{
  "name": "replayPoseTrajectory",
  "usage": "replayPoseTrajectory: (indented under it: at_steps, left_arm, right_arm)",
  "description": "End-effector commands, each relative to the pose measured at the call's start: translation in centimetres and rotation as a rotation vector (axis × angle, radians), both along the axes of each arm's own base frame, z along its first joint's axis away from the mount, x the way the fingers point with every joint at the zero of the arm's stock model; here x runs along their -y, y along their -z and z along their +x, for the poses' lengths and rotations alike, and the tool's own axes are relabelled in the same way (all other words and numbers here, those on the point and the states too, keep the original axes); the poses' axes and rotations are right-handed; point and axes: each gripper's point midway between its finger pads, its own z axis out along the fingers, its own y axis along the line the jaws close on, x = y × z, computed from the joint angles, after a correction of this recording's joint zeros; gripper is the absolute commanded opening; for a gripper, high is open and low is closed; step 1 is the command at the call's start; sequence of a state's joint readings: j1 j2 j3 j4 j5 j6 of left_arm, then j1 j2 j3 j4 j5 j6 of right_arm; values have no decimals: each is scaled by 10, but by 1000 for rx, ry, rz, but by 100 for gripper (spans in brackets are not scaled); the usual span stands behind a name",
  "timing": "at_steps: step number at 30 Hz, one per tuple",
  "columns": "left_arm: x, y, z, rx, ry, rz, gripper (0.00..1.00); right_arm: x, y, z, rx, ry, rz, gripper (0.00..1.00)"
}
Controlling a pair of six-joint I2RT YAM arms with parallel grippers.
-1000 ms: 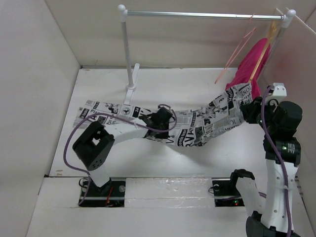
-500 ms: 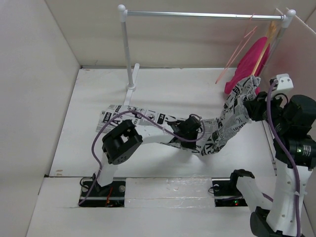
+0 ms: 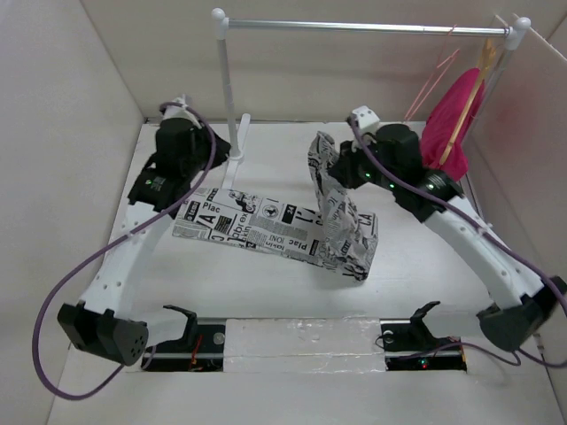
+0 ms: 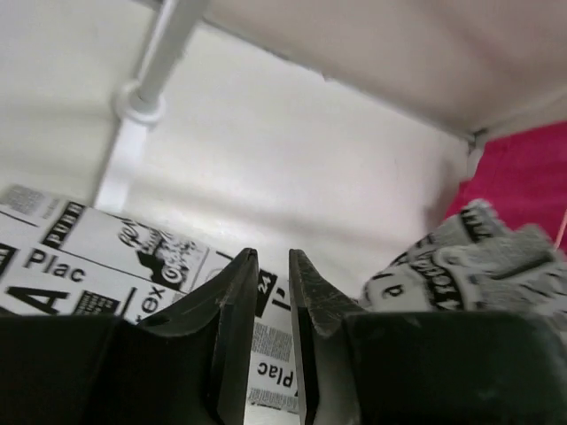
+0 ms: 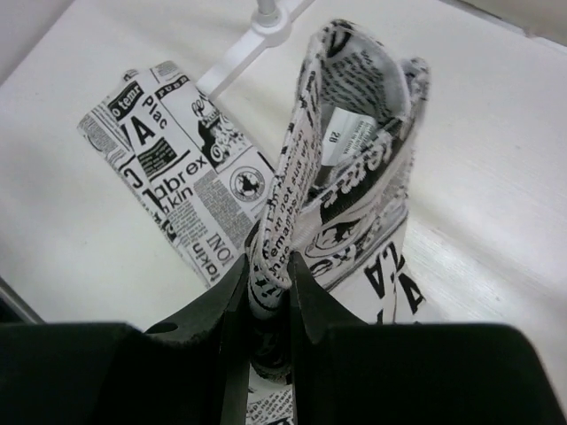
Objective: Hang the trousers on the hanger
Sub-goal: Fold the trousers
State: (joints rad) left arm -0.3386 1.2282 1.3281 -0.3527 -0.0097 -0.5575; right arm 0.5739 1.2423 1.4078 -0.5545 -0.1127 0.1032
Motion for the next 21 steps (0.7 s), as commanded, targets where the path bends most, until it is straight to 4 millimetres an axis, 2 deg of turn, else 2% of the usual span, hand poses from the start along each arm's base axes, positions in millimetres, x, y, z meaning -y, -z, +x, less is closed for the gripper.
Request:
replayPoseTrajectory:
  at_steps: [1,2,3,4,5,6,7,8,9,10,11,12,13,14,15,16,18,19,20,21]
  left_arm:
    - [-30,-32,-8,43,-49,24,18]
    - [-46,-44,-5,68,-99,12,18]
    - [-54,-58,-8,101,-124,6,18]
    - [-61,-76,-10,136,-145,-4,19]
    - [-71,-85,-11,157,-180,-5,19]
    - [-76,-98,-16,185,-203,-3,19]
    - [-81,-113,-22,207,-224,-1,19]
    - [-90,-124,-27,237,-264,8,19]
    - [-95,-132,-31,258,-280,16,21]
    - [-99,-137,-34,274,-299,19,23]
    - [-108,-140,-37,283,-347,29,23]
    - [-114,-145,-44,295,-373,31,24]
    - [-117,-143,-46,285,-388,39,25]
    - [-124,-144,-50,289,-420,50,26]
    - [-127,-142,-51,284,-431,62,29]
    - [-129,-133,-50,264,-437,80,36]
    - [-130,-124,-49,245,-438,102,40]
    - [-128,-111,-44,217,-432,113,40]
    - [-127,-100,-41,195,-429,116,40]
    - [-126,-91,-39,180,-420,121,40]
  right_arm:
    - [-51,-61,32,179,0,139,0]
    - [-66,-76,34,203,-20,160,0]
    - [-93,-55,48,165,-43,131,0]
    - [-122,-51,40,161,-103,126,0]
    - [-141,-48,40,160,-132,123,0]
    - [-160,-67,40,188,-160,151,0]
    - [-203,-30,39,131,-231,110,0]
    - [-224,-24,37,123,-260,107,0]
    - [-244,-42,36,153,-280,137,0]
    - [-280,5,39,97,-322,92,0]
    - [-309,18,23,76,-389,103,3]
    - [-330,30,17,57,-437,121,21]
    - [-350,16,6,52,-498,182,37]
    - [-370,63,5,-14,-522,139,56]
    - [-370,80,0,-72,-537,104,79]
    - [-371,81,-5,-90,-565,101,83]
    - [-356,70,-6,-67,-566,83,88]
    - [-336,113,-4,-123,-539,5,87]
    - [-324,111,-4,-116,-531,12,87]
    - [-303,51,1,-9,-511,117,84]
